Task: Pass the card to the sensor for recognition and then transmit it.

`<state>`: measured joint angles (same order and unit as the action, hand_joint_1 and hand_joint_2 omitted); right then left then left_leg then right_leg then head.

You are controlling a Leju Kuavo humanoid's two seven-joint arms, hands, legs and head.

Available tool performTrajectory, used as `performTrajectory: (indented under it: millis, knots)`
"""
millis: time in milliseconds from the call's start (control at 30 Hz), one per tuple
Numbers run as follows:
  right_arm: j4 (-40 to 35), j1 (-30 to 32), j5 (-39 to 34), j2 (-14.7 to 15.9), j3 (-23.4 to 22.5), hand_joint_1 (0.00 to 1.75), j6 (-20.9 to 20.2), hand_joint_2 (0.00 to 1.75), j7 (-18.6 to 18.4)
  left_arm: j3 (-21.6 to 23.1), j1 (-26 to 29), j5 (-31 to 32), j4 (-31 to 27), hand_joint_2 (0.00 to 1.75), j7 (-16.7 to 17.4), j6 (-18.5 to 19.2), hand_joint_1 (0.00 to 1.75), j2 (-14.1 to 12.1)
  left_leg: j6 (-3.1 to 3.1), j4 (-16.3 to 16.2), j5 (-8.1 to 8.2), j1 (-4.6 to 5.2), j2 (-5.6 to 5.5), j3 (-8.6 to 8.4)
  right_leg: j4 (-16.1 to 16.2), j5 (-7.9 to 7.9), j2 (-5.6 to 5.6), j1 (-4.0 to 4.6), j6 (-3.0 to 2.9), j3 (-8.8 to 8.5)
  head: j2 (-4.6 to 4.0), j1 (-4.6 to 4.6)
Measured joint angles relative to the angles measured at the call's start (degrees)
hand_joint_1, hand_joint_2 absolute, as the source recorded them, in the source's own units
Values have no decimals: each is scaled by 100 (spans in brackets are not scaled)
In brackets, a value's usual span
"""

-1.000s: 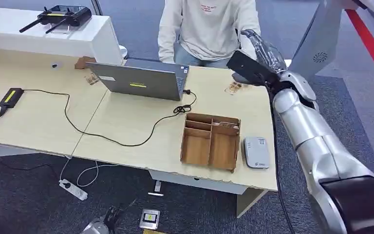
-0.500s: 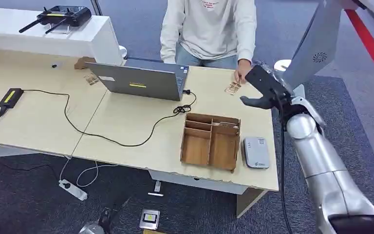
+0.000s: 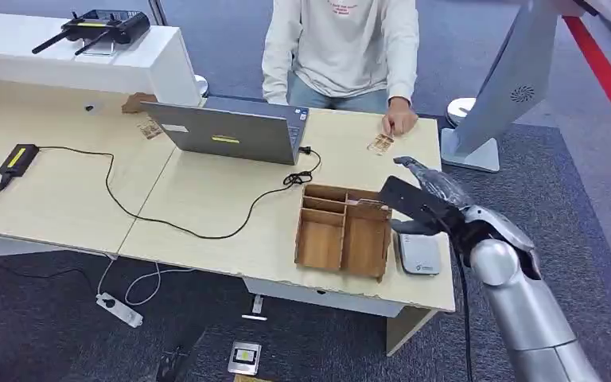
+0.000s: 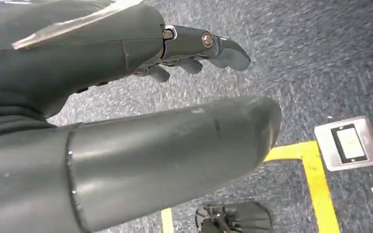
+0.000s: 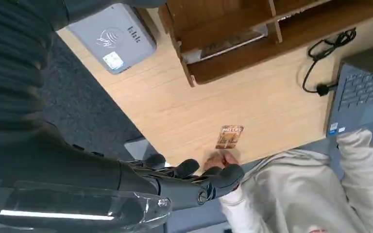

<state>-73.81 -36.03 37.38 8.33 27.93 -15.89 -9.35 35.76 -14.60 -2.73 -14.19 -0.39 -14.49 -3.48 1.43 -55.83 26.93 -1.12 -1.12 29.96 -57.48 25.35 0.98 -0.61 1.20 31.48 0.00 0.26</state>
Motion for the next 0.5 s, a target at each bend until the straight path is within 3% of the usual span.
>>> performTrajectory:
  millis: [500]
  knots:
    - [-363, 146, 841, -122, 138, 0, 398, 175, 0, -76, -75, 245, 0, 0, 28, 127, 0, -17, 0, 0, 0, -1, -1, 0, -1, 0, -1, 1, 0, -1, 0, -2]
